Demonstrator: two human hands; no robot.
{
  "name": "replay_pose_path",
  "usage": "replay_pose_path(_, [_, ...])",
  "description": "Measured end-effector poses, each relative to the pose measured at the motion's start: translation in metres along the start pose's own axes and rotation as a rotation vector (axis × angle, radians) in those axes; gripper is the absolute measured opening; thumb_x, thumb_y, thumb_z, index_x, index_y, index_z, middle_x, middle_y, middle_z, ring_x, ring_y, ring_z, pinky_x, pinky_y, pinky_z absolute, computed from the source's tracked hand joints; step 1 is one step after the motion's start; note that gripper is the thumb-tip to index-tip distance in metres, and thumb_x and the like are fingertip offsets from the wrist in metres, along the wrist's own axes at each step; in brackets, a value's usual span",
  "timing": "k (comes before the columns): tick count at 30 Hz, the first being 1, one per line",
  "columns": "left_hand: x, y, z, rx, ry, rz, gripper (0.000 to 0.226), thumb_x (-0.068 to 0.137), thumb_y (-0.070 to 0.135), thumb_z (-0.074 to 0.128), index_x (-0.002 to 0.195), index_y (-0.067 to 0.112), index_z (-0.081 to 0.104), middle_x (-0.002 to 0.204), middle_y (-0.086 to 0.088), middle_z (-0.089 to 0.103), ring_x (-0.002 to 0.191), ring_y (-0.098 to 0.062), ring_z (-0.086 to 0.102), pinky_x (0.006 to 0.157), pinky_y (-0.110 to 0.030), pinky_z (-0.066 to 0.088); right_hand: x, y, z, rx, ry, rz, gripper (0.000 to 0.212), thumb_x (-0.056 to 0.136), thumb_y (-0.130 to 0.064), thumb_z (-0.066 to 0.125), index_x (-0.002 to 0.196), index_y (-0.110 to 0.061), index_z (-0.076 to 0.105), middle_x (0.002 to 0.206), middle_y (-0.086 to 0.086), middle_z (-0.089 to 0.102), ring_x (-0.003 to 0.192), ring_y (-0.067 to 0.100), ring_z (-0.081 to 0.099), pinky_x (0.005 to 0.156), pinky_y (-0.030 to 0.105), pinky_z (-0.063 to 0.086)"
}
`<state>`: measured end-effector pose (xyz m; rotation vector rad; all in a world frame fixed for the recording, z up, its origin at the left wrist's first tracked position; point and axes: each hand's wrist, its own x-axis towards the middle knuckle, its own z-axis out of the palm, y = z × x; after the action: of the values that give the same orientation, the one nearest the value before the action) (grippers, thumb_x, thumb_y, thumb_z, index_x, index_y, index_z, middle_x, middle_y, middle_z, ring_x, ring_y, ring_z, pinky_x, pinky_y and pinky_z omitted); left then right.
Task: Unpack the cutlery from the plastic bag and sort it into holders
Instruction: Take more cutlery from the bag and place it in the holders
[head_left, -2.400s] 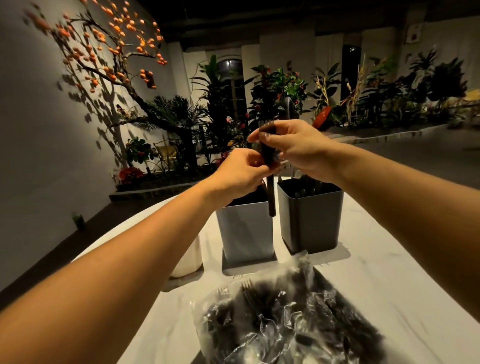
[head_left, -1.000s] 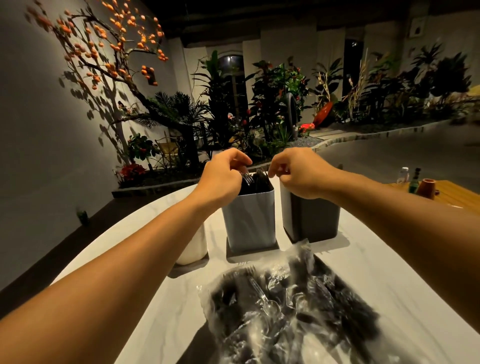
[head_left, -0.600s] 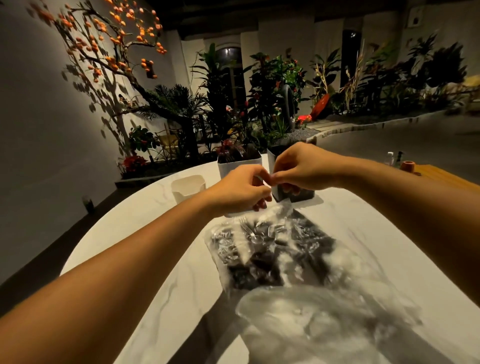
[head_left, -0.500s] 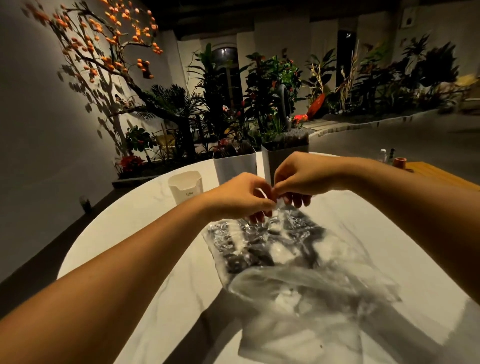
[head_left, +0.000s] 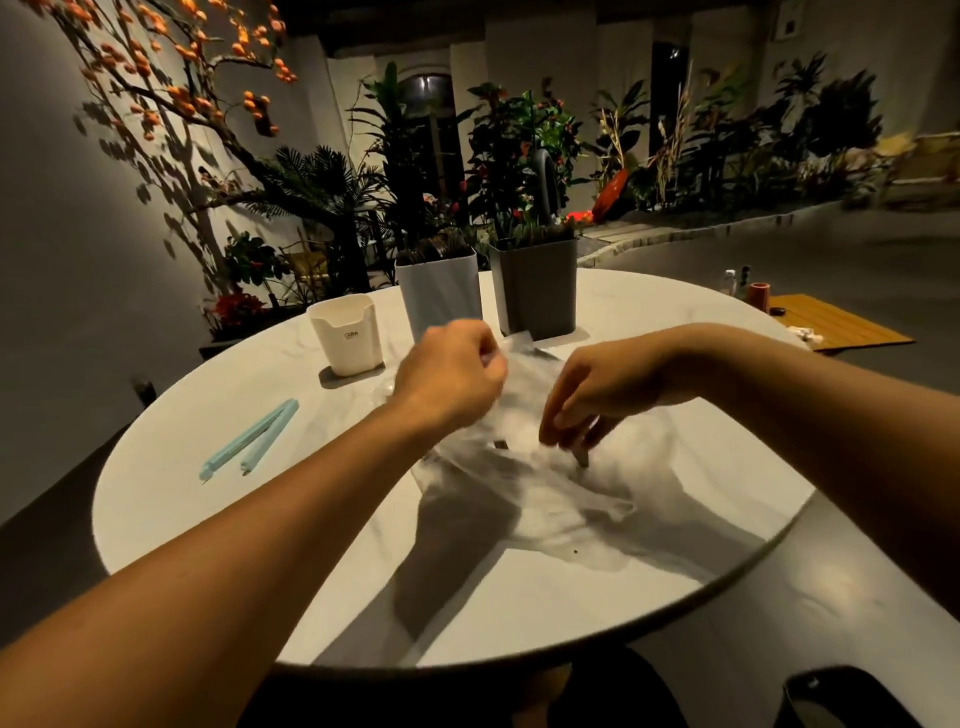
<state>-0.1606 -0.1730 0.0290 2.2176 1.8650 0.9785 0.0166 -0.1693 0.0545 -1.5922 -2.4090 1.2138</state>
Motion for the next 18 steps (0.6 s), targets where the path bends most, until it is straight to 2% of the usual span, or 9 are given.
replay_pose_path(3, [-0.004,0.0,-0.002,0.101,0.36,0.079,0.01,0.093,0.019,0.062,0.104,0.018,0.061,0.099,0.0,0.062,0.089,-0.019,0.058,0.073,-0.034,0.053,0.008,0.011,-0.001,-0.432,0.286,-0.024,0.044,0.099,-0.002,0.05,0.14,-0.018,0.055,0.143,0.004,0.054,0.127,0.024,0.052,0.108,0.036,0.041])
replay_pose_path(5, [-0.01,0.0,-0.002,0.192,0.524,0.409,0.026,0.086,0.008,0.068,0.109,0.013,0.059,0.107,-0.007,0.059,0.095,-0.021,0.055,0.073,-0.03,0.052,0.011,0.019,-0.001,-0.588,0.361,-0.042,0.058,0.096,-0.007,0.057,0.148,-0.026,0.043,0.155,0.001,0.039,0.138,0.025,0.039,0.111,0.037,0.036])
replay_pose_path(6, [-0.013,0.0,-0.001,0.227,0.485,0.622,0.028,0.083,0.003,0.068,0.11,0.011,0.061,0.107,-0.009,0.06,0.095,-0.022,0.056,0.073,-0.029,0.052,0.011,0.022,-0.001,-0.613,0.384,-0.043,0.061,0.095,-0.009,0.06,0.15,-0.028,0.04,0.156,0.001,0.036,0.14,0.025,0.036,0.112,0.038,0.035])
replay_pose_path(8, [-0.02,0.002,0.007,0.301,0.176,0.897,0.03,0.085,-0.001,0.069,0.112,0.011,0.065,0.107,-0.009,0.066,0.093,-0.022,0.062,0.074,-0.028,0.054,0.015,0.028,-0.002,-0.625,0.451,-0.052,0.062,0.093,-0.016,0.065,0.148,-0.031,0.04,0.153,0.002,0.041,0.138,0.026,0.038,0.113,0.041,0.034])
replay_pose_path(10, [-0.026,0.005,0.014,0.389,-0.17,0.768,0.033,0.09,0.005,0.068,0.12,0.019,0.066,0.115,-0.004,0.068,0.099,-0.021,0.065,0.082,-0.03,0.056,0.019,0.031,-0.002,-0.739,0.509,-0.054,0.07,0.09,-0.029,0.07,0.15,-0.036,0.034,0.155,0.002,0.039,0.143,0.028,0.031,0.118,0.05,0.023])
replay_pose_path(11, [-0.026,0.002,0.017,0.427,-0.233,0.654,0.034,0.092,0.01,0.068,0.124,0.021,0.065,0.118,-0.002,0.066,0.103,-0.02,0.063,0.086,-0.03,0.055,0.02,0.031,-0.002,-0.807,0.509,-0.048,0.078,0.087,-0.035,0.073,0.152,-0.038,0.029,0.159,0.001,0.032,0.147,0.029,0.023,0.119,0.054,0.016])
replay_pose_path(13, [-0.026,-0.006,0.015,0.493,-0.232,0.469,0.04,0.092,0.019,0.069,0.131,0.02,0.059,0.125,-0.003,0.06,0.109,-0.019,0.056,0.091,-0.03,0.051,0.017,0.03,-0.001,-0.877,0.471,-0.026,0.09,0.083,-0.041,0.076,0.155,-0.038,0.021,0.163,0.0,0.022,0.15,0.03,0.013,0.119,0.057,0.009])
replay_pose_path(16, [-0.023,-0.014,0.002,0.582,-0.232,0.315,0.078,0.087,0.033,0.075,0.149,0.016,0.031,0.145,-0.008,0.043,0.13,-0.024,0.043,0.107,-0.035,0.042,0.014,0.029,0.001,-0.912,0.439,-0.031,0.093,0.08,-0.043,0.078,0.155,-0.037,0.023,0.165,-0.002,0.015,0.15,0.031,0.013,0.119,0.056,0.009])
replay_pose_path(18, [-0.022,-0.012,-0.009,0.61,-0.246,0.27,0.096,0.083,0.037,0.079,0.154,0.014,0.018,0.149,-0.011,0.037,0.134,-0.028,0.038,0.112,-0.037,0.038,0.017,0.024,0.005,-0.854,0.423,-0.066,0.086,0.08,-0.038,0.078,0.153,-0.035,0.03,0.163,-0.001,0.022,0.148,0.029,0.019,0.118,0.053,0.016])
